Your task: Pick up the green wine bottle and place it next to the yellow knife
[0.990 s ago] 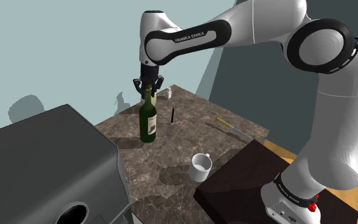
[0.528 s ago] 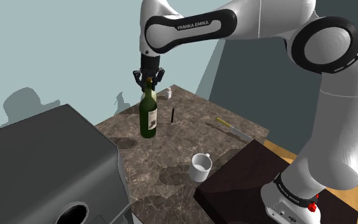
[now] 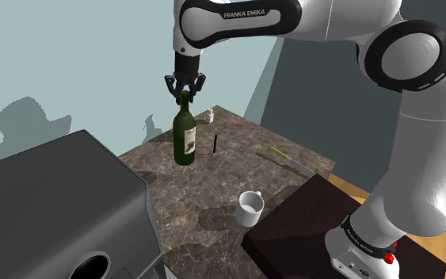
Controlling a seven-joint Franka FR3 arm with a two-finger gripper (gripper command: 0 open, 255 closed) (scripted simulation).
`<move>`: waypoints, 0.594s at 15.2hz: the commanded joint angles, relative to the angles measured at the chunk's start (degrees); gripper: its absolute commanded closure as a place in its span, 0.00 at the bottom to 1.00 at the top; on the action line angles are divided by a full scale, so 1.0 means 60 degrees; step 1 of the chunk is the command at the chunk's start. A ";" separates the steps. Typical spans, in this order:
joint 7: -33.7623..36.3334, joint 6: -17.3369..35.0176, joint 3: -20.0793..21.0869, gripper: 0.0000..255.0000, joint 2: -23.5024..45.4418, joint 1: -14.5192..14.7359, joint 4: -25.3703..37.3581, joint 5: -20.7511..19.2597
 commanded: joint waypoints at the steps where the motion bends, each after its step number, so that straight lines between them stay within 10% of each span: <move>1: 0.0001 -0.0163 0.0005 1.00 0.0006 0.0015 0.0171 0.0000; 9: -0.1621 0.0690 -0.0350 1.00 -0.2064 -0.1282 -0.2677 0.0730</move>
